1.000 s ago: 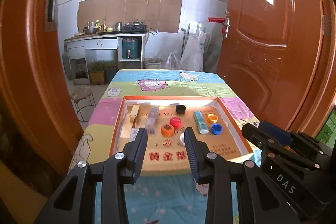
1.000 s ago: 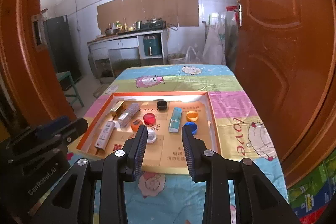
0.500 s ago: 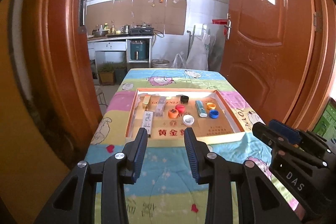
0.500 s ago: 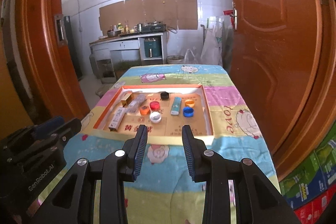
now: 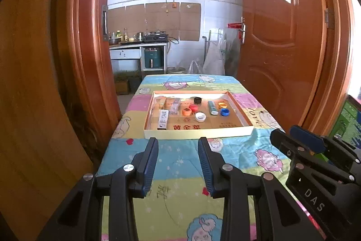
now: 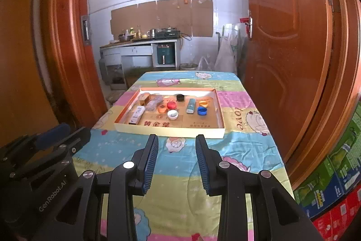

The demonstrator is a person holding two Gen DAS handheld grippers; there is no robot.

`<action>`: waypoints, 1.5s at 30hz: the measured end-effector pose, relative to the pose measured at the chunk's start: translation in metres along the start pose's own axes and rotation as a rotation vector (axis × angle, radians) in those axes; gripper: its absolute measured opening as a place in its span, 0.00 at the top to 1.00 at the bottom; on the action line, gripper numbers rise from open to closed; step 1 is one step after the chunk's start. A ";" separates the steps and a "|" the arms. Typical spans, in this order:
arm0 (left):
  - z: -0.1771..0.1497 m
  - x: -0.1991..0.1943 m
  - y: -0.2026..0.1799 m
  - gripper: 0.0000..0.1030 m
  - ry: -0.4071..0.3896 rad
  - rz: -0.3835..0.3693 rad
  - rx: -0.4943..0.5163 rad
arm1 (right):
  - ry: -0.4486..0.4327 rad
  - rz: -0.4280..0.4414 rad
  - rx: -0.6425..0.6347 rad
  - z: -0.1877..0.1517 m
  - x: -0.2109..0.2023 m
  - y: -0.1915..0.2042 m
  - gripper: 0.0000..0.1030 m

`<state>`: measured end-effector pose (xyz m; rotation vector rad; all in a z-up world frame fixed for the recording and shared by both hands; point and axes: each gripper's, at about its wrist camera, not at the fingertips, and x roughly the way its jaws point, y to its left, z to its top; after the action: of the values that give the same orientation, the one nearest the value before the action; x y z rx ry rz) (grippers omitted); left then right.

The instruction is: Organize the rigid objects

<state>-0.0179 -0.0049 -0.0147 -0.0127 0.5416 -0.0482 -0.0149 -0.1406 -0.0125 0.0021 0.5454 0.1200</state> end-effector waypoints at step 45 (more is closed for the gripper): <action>-0.016 -0.047 -0.002 0.65 -0.064 -0.031 0.013 | -0.035 0.006 0.015 -0.019 -0.049 0.009 0.66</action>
<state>-0.0663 -0.0050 -0.0038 -0.0102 0.4773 -0.0814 -0.0671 -0.1378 -0.0029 0.0199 0.5115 0.1212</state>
